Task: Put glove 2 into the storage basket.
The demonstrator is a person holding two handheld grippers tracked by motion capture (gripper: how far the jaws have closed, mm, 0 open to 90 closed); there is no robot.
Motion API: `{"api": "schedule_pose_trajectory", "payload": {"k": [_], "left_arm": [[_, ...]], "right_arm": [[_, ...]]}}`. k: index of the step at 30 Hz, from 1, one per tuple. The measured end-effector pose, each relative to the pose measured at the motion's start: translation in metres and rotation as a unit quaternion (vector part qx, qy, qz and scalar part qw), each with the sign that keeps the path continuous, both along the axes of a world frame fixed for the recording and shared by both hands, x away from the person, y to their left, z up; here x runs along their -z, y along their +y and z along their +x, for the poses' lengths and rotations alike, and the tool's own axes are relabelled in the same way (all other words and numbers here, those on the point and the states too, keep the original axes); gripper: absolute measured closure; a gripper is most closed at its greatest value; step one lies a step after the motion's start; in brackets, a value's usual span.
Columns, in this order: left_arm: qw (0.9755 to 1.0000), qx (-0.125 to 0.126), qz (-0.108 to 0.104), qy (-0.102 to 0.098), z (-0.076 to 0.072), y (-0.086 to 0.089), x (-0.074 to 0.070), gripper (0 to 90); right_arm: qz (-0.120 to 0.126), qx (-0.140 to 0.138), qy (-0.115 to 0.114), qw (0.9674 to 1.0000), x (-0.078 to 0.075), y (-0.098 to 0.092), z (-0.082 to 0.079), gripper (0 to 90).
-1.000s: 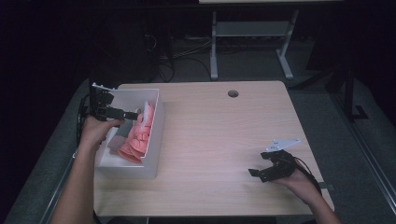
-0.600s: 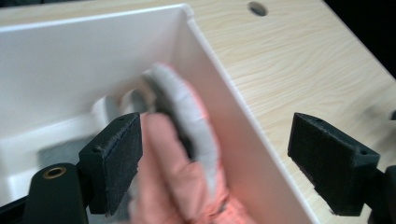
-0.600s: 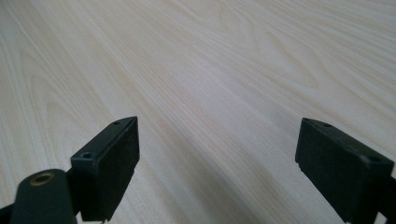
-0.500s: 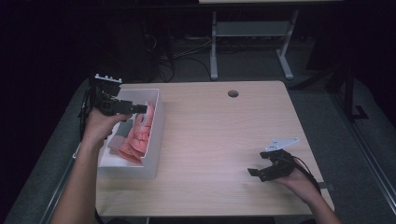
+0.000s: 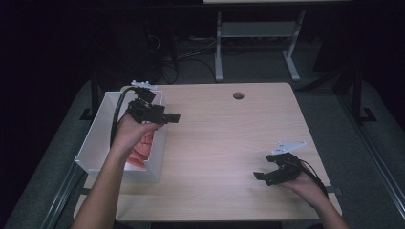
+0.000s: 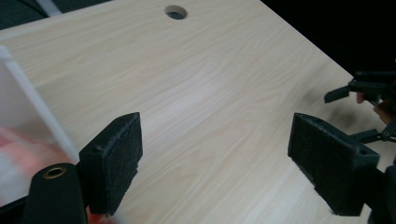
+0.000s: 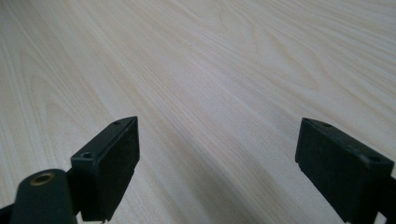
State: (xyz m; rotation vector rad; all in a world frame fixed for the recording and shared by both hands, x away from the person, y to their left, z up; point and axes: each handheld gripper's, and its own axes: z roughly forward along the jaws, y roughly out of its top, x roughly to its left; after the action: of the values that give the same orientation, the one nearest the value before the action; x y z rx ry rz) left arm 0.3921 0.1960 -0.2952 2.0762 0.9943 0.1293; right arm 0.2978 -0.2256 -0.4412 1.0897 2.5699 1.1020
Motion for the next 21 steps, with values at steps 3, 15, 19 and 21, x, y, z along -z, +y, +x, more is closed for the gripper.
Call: {"api": "schedule_pose_trajectory", "payload": {"k": [3, 15, 19, 21], "left_arm": [[0.9999, 0.011, 0.0, 0.001, -0.002, -0.011, 0.005, 17.6], [0.9979, 0.064, 0.007, -0.002, -0.022, -0.068, 0.036, 17.8], [0.9967, 0.078, 0.021, -0.007, -0.029, -0.081, 0.049, 17.8], [0.9961, 0.084, 0.026, -0.005, -0.031, -0.085, 0.057, 17.7]], "right_arm": [[0.0, 0.0, 0.0, 1.0, 0.0, 0.0, 0.0, 13.5], [0.002, 0.002, 0.0, 1.0, 0.0, -0.001, 0.0, 13.7], [0.0, 0.002, -0.001, 1.0, 0.0, -0.001, 0.0, 13.7], [0.002, 0.002, -0.001, 1.0, 0.0, -0.001, 0.0, 13.7]]}}
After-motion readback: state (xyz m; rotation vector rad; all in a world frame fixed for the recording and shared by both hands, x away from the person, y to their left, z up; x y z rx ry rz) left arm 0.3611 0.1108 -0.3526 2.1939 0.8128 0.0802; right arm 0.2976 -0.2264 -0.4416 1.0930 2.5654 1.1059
